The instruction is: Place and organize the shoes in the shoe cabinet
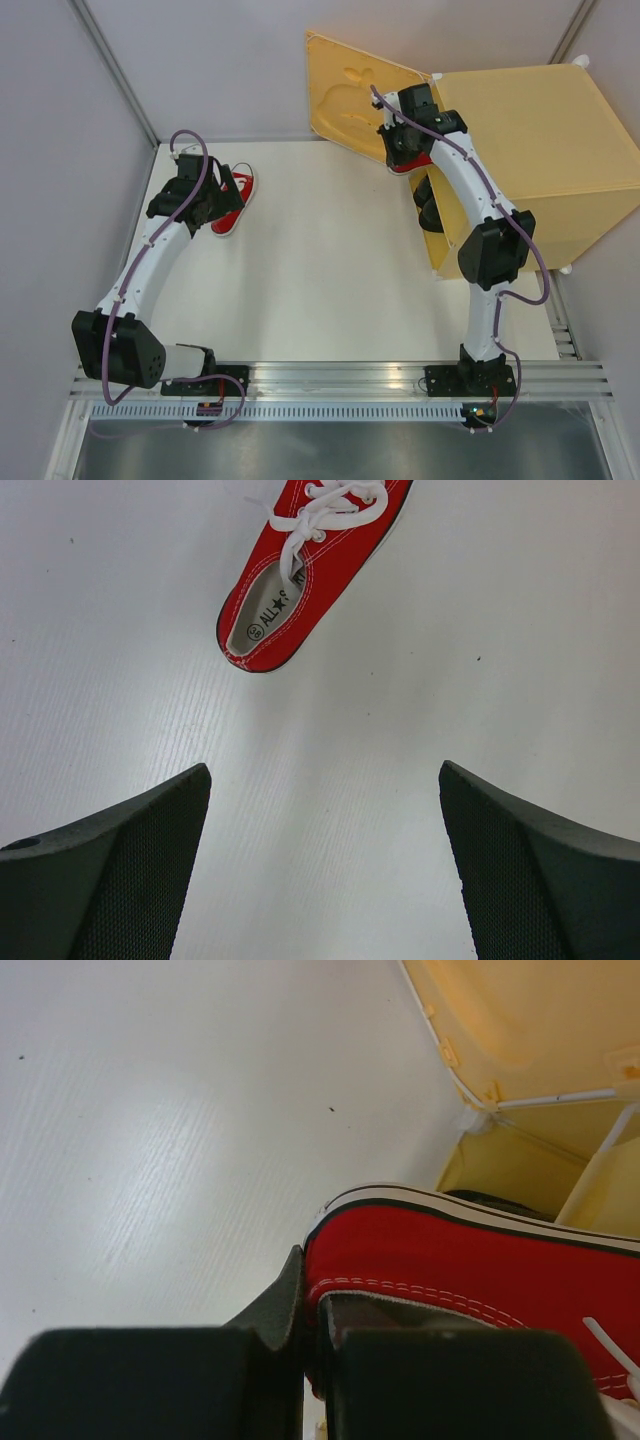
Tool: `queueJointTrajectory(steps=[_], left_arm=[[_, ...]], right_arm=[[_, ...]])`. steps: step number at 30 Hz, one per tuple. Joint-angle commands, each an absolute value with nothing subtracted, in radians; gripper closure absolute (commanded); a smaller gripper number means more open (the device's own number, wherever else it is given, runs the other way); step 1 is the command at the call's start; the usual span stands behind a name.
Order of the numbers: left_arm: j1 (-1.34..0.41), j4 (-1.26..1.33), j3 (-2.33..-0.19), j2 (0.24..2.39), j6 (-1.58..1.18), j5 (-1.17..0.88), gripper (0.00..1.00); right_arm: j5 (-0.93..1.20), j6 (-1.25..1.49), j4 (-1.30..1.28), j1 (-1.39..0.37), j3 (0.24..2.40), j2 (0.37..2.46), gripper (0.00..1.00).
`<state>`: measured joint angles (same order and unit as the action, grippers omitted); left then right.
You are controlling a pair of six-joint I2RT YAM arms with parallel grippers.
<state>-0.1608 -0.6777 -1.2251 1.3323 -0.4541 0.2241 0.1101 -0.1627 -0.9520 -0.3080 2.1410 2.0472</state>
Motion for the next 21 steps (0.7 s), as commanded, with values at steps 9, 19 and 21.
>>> queueJointTrajectory(steps=[9,19,21], left_arm=[[-0.156,-0.643,-1.227,1.319,-0.422,0.201,0.03],[-0.156,-0.644,-1.226,1.321,-0.42,0.199,0.03],[-0.156,-0.643,-1.227,1.322,-0.422,0.198,0.03]], right_arm=[[-0.11,-0.252,-0.894,-0.281,2.201,2.026,0.96],[-0.258,-0.294,-0.879,-0.281,2.163,2.019,0.9],[-0.273,-0.304,-0.867,-0.281,2.155,2.016,0.87]])
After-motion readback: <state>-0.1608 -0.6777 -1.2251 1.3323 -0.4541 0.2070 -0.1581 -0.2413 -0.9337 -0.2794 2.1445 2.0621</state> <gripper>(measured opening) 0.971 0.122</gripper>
